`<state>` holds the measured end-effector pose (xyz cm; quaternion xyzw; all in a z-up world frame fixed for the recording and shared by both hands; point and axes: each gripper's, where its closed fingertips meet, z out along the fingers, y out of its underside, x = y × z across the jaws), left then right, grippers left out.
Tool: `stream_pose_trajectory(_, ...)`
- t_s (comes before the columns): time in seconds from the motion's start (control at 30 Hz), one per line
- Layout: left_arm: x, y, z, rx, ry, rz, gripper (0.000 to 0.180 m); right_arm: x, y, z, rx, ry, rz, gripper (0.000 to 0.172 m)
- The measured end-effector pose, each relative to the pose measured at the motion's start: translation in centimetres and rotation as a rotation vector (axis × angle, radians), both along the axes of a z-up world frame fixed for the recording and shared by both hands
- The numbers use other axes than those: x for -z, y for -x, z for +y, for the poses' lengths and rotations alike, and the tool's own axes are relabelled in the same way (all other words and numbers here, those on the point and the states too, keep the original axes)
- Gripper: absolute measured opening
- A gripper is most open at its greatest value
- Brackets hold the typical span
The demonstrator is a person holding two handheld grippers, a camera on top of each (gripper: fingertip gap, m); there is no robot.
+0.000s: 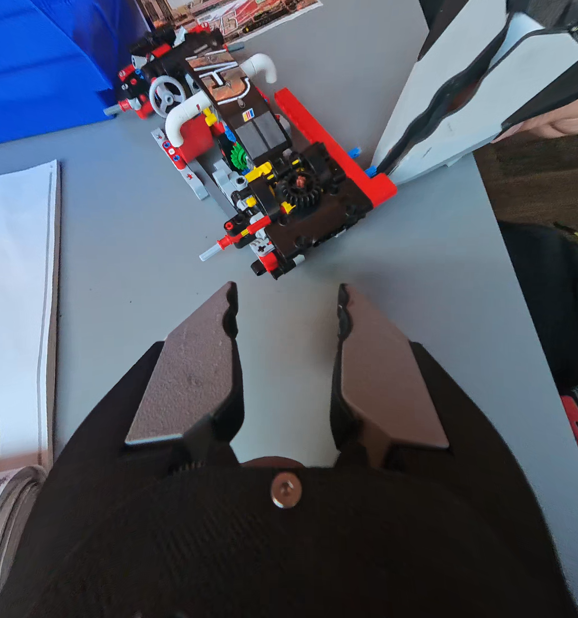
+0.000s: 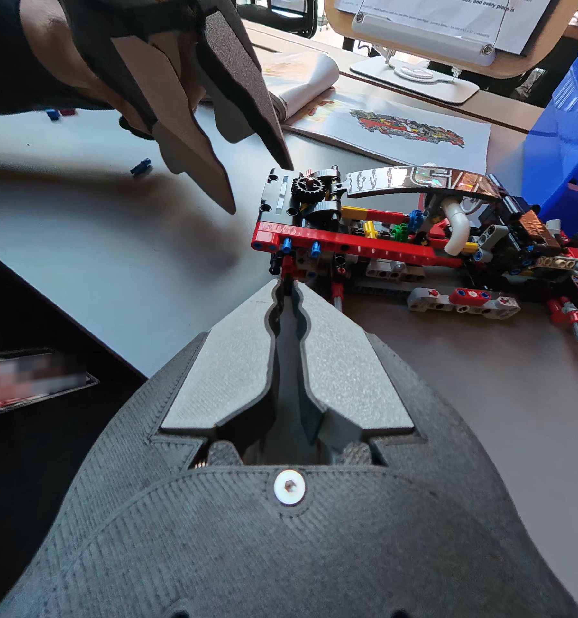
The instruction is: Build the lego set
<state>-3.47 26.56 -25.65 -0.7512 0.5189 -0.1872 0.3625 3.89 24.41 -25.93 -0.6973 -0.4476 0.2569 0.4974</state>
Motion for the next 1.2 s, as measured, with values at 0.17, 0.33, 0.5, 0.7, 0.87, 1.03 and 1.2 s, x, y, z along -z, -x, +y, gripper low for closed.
stream_pose_trajectory(0.17, -0.2, -0.3, 0.7, -0.01, 0.002, -0.007, 0.051, -0.2, 0.3, 0.1, -0.013, -0.007, 0.01, 0.001)
stream_pose_trajectory(0.33, 0.7, -0.8, 0.8, 0.007, 0.065, -0.049, 0.049, -0.1, 0.4, 0.1, -0.011, -0.016, -0.004, 0.001)
stream_pose_trajectory(0.5, 0.9, -1.7, 1.1, 0.036, 0.107, -0.105, 0.043, 0.0, 0.5, 0.2, -0.004, -0.01, -0.011, 0.001)
stream_pose_trajectory(0.7, 1.4, -2.3, 1.0, 0.09, 0.117, -0.083, 0.038, 0.1, 0.5, 0.3, 0.01, -0.008, -0.016, 0.001)
stream_pose_trajectory(0.87, 1.5, -2.4, 1.1, 0.089, 0.099, -0.074, 0.04, 0.1, 0.5, 0.5, 0.028, 0.011, -0.008, 0.001)
stream_pose_trajectory(1.03, 1.6, -2.3, 1.4, 0.07, 0.074, -0.059, 0.034, 0.1, 0.6, 0.4, 0.022, -0.008, -0.028, 0.001)
stream_pose_trajectory(1.2, 1.6, -2.3, 1.4, 0.073, 0.105, -0.077, 0.033, 0.2, 0.6, 0.5, 0.022, 0.008, -0.028, 0.001)
